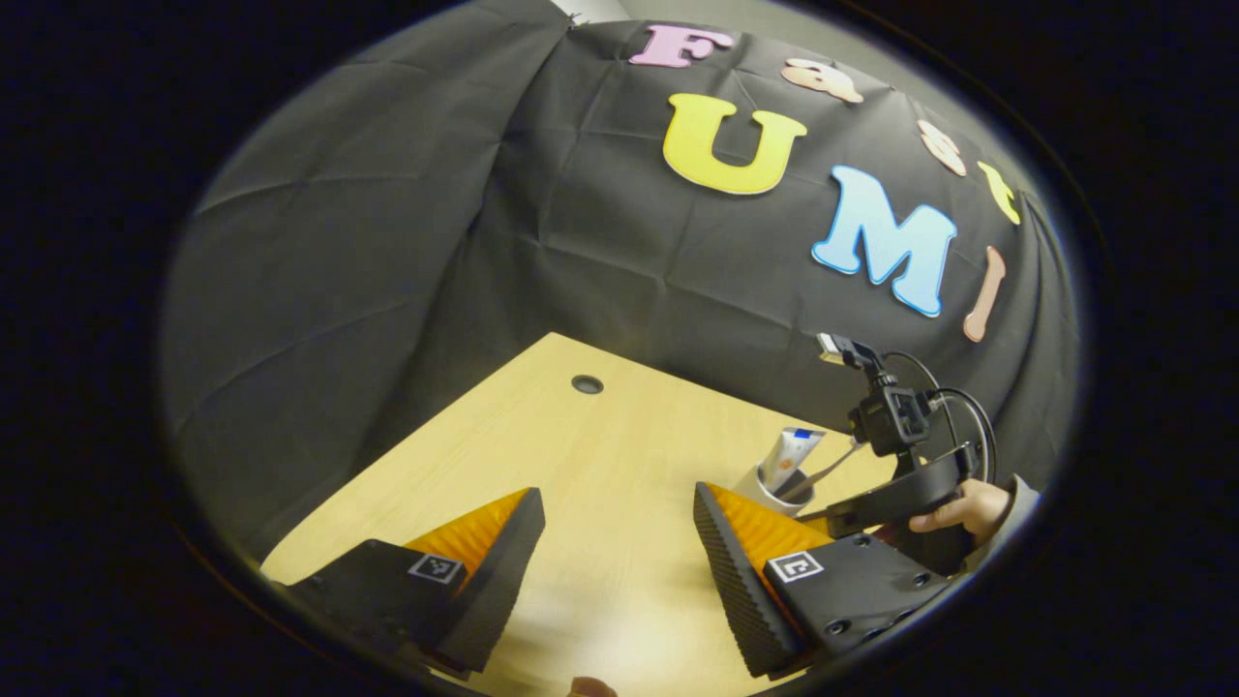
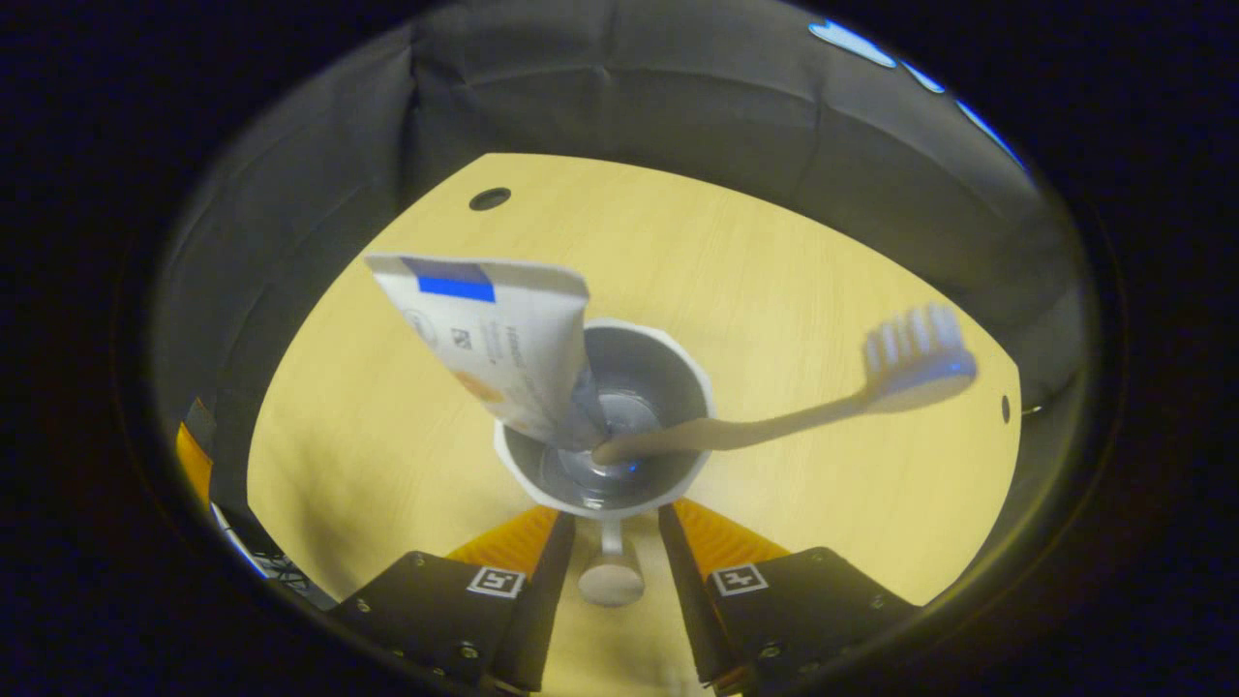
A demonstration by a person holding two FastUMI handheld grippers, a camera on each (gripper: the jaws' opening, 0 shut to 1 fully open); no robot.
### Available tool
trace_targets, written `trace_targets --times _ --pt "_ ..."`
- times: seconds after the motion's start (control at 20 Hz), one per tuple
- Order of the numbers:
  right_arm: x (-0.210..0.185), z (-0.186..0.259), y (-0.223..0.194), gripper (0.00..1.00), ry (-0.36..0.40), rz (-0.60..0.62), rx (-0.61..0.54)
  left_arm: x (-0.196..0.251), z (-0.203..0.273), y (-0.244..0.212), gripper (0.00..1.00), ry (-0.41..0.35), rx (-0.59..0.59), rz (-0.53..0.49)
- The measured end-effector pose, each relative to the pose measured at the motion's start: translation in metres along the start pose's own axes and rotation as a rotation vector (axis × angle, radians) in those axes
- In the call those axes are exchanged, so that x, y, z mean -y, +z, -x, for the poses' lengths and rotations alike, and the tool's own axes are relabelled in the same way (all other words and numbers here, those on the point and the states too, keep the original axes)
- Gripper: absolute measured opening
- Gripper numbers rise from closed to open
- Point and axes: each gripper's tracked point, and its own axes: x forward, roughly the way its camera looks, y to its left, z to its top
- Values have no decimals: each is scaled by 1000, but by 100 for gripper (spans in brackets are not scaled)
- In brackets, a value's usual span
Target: Put the toothbrush and toothpaste on the desktop into the cup, then pick up the cup and place it on the coaster on the desktop.
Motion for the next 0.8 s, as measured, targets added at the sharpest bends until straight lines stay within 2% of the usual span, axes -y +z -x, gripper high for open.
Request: trace_targets --times 0.05,0.1,0.2,0.5,0.55,0.8 --pt "-2 8 2 64 6 -4 27 4 1 2 99 -4 5 -7" --pt "0 18 2 78 0 -7 50 7 3 4 99 -9 9 -13" --pt "2 37 4 91 -4 -19 97 17 5 10 99 -23 21 -24" --pt "29 111 -1 89 -22 -102 278 61 10 28 100 -89 67 -88" --pt "36 117 -2 89 -29 -117 307 71 12 31 98 -106 72 -95" --pt "83 168 -20 89 -111 -196 488 126 20 39 98 -192 105 -130"
